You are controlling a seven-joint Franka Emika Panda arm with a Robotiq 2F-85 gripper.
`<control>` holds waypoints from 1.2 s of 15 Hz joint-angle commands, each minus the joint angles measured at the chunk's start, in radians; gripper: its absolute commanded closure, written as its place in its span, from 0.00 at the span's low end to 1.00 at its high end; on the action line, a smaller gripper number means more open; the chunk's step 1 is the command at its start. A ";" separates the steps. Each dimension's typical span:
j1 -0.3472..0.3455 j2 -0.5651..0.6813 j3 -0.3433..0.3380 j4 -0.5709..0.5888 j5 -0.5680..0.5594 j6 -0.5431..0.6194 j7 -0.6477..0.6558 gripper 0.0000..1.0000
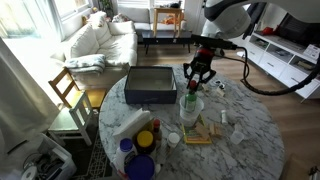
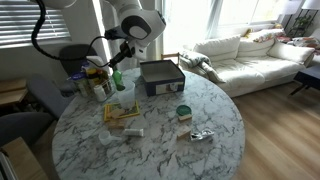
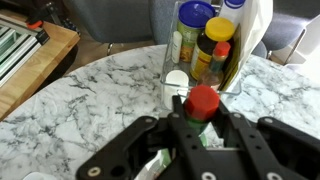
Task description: Put the bottle into the jar
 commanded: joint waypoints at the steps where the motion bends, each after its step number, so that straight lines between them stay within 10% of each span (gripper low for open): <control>1: 0.000 0.004 0.002 0.018 -0.022 -0.021 0.036 0.92; 2: 0.005 0.005 -0.001 0.022 -0.042 -0.021 0.045 0.43; 9: 0.009 0.003 0.003 0.034 -0.089 -0.016 0.053 0.01; 18: 0.022 -0.006 0.012 0.031 -0.193 0.041 -0.076 0.00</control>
